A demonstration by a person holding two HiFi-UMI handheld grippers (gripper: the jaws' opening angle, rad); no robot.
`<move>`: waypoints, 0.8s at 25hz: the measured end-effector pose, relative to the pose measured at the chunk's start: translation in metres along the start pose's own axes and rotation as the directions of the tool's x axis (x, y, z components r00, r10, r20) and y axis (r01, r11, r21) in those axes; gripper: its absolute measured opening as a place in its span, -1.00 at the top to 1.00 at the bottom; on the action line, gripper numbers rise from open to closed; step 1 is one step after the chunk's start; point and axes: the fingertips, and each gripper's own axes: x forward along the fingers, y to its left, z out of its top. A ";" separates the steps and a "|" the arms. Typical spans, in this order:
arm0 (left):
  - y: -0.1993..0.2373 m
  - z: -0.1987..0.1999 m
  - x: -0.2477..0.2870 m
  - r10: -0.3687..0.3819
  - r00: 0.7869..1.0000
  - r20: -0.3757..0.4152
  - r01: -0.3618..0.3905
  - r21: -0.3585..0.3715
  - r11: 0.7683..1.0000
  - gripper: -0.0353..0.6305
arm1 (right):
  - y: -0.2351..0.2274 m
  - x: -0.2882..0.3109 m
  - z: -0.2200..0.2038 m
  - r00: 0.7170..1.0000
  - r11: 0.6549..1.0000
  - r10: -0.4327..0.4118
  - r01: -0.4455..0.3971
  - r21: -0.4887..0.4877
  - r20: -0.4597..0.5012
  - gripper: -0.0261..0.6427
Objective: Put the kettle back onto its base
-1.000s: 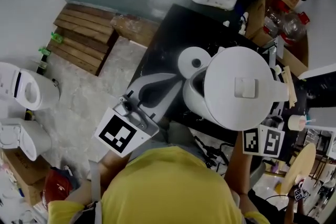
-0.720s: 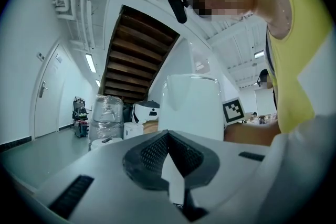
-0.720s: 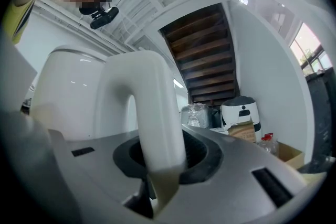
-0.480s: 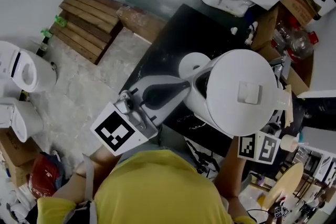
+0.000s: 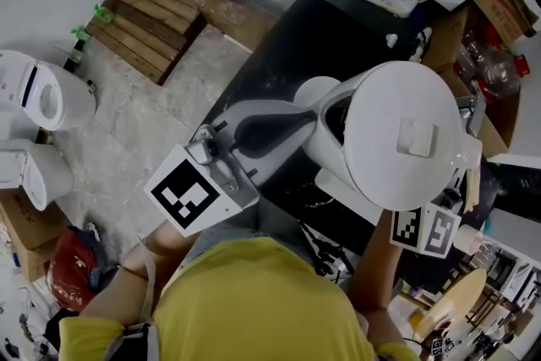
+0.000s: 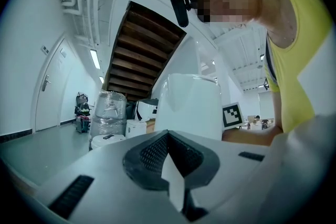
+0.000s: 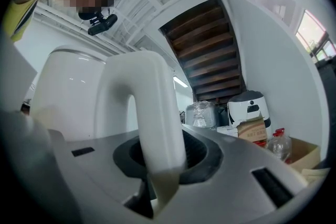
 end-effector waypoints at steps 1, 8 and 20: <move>0.002 -0.002 0.002 0.002 1.000 -0.005 -0.002 0.005 1.000 0.88 | -0.001 0.003 -0.002 1.000 1.000 0.002 -0.002 0.000 0.004 0.64; 0.014 -0.013 0.014 0.024 0.999 -0.035 -0.023 0.031 0.999 0.88 | -0.008 0.020 -0.016 1.000 1.000 0.009 -0.009 -0.001 0.016 0.64; 0.033 -0.038 0.018 0.062 0.996 -0.060 -0.059 0.041 0.997 0.88 | -0.013 0.029 -0.059 0.999 1.000 0.026 -0.025 0.017 -0.023 0.64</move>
